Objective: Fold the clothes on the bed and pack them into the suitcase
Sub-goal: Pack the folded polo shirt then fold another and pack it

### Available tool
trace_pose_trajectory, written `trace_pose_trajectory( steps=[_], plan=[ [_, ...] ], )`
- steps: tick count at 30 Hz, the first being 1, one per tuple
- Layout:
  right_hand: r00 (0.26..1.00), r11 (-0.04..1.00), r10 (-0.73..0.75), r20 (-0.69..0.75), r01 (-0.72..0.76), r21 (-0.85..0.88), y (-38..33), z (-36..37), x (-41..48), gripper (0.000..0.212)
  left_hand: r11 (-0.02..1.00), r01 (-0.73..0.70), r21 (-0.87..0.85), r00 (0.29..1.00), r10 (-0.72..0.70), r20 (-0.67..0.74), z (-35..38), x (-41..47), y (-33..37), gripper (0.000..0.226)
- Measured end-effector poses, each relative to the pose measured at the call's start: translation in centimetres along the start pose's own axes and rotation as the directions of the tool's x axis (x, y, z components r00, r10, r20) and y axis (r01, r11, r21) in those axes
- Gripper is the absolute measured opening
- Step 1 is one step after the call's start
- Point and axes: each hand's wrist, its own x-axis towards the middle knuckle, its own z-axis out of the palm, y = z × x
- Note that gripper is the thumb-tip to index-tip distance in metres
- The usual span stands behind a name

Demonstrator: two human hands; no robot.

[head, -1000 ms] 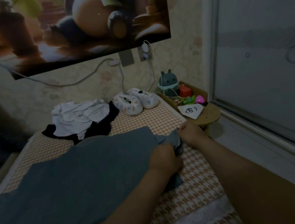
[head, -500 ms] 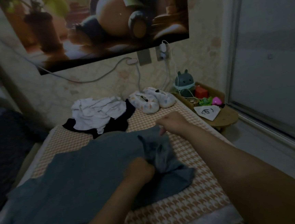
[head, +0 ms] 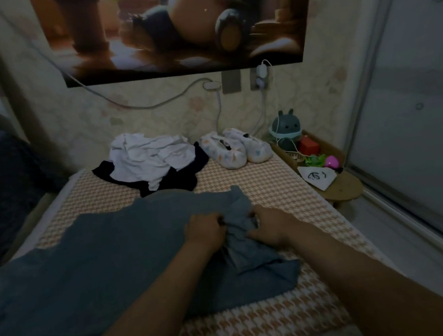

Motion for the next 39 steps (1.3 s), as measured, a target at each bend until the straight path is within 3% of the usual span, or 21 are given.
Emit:
trace_pose_trajectory(
  steps=[3, 4, 6, 8, 9, 11, 13, 14, 16, 18, 21, 23, 26, 29, 31, 33, 34, 38, 39],
  plan=[
    [0.998, 0.998, 0.0, -0.055, -0.003, -0.055, 1.0, 0.3, 0.3, 0.071, 0.987, -0.076, -0.141, 0.988, 0.094, 0.125, -0.6, 1.9, 0.3, 0.027],
    [0.997, 0.998, -0.012, -0.081, 0.007, -0.067, 1.2, 0.3, 0.5, 0.072, 0.968, -0.128, -0.218, 0.982, 0.155, 0.11, -1.1, 2.5, 0.5, 0.026],
    [0.984, 0.991, -0.094, -0.149, 0.077, -0.11, 1.1, 0.2, 0.7, 0.069, 0.91, -0.244, -0.336, 0.97, 0.234, -0.071, -2.0, 3.6, 0.8, 0.029],
    [0.94, 0.975, -0.215, -0.265, 0.191, -0.114, 0.4, 0.2, 1.0, 0.06, 0.868, -0.356, -0.346, 0.905, 0.228, -0.358, -2.2, 4.4, 0.8, 0.027],
    [0.915, 0.968, -0.251, -0.316, 0.236, -0.085, -0.1, 0.2, 1.0, 0.057, 0.867, -0.37, -0.333, 0.877, 0.207, -0.434, -2.1, 4.4, 0.7, 0.023],
    [0.89, 0.955, -0.284, -0.356, 0.294, -0.027, -1.1, 0.1, 1.1, 0.052, 0.913, -0.364, -0.186, 0.864, 0.256, -0.434, -1.6, 3.8, 0.2, 0.021],
    [0.922, 0.959, -0.282, -0.264, 0.275, -0.066, -1.5, 0.3, 0.8, 0.051, 0.941, -0.336, 0.043, 0.859, 0.325, -0.395, -0.8, 2.6, -0.5, 0.022],
    [0.952, 0.963, -0.251, -0.176, 0.227, -0.147, -1.4, 0.6, 0.6, 0.056, 0.935, -0.346, 0.073, 0.855, 0.347, -0.386, -0.6, 1.9, -0.9, 0.025],
    [0.994, 0.948, -0.113, -0.006, 0.106, -0.3, -0.9, 0.9, 0.3, 0.065, 0.918, -0.395, -0.045, 0.861, 0.352, -0.367, -0.1, 0.3, -1.1, 0.032],
    [0.997, 0.946, 0.009, 0.074, 0.015, -0.324, -0.5, 1.2, 0.0, 0.069, 0.904, -0.414, -0.105, 0.88, 0.368, -0.3, 0.7, -1.3, -1.1, 0.038],
    [0.996, 0.955, 0.039, 0.075, -0.015, -0.296, -0.5, 1.2, -0.2, 0.07, 0.976, -0.197, -0.087, 0.949, 0.168, -0.268, 1.2, -3.3, -0.4, 0.046],
    [0.998, 0.962, 0.028, 0.06, -0.011, -0.274, -0.6, 1.0, -0.5, 0.07, 0.977, -0.067, -0.205, 0.98, 0.025, -0.2, 1.3, -3.5, 0.1, 0.044],
    [0.996, 0.973, 0.005, 0.086, 0.015, -0.231, -0.7, 0.8, -1.0, 0.081, 0.891, -0.04, -0.453, 0.999, 0.031, -0.027, 0.6, -3.5, 1.7, 0.034],
    [0.993, 0.988, -0.035, 0.115, 0.051, -0.142, -0.9, 0.3, -1.6, 0.11, 0.768, -0.037, -0.639, 0.98, -0.096, -0.172, -0.8, -4.3, 2.5, 0.015],
    [0.987, 0.984, -0.058, 0.15, 0.082, -0.158, -0.5, -0.1, -2.0, 0.108, 0.845, -0.051, -0.533, 0.97, -0.086, -0.228, -1.6, -5.2, 1.8, 0.024],
    [0.978, 0.983, -0.039, 0.206, 0.074, -0.166, 0.0, 0.0, -2.4, 0.101, 0.981, -0.033, -0.191, 0.992, 0.008, -0.13, -1.3, -6.2, 0.6, 0.031],
    [0.976, 0.988, -0.019, 0.219, 0.052, -0.145, 0.0, 0.2, -2.5, 0.098, 0.998, -0.014, -0.053, 0.993, 0.008, -0.116, -1.0, -6.6, 0.2, 0.03],
    [0.991, 0.985, -0.084, 0.102, 0.098, -0.139, -0.6, 0.4, -2.7, 0.072, 0.979, -0.132, 0.156, 0.89, 0.186, -0.417, -1.2, -5.7, 0.2, 0.036],
    [0.991, 0.979, -0.121, 0.063, 0.13, -0.155, -0.9, 0.4, -2.8, 0.067, 0.963, -0.206, 0.176, 0.895, 0.258, -0.365, -1.3, -5.1, 0.3, 0.041]
  ],
)
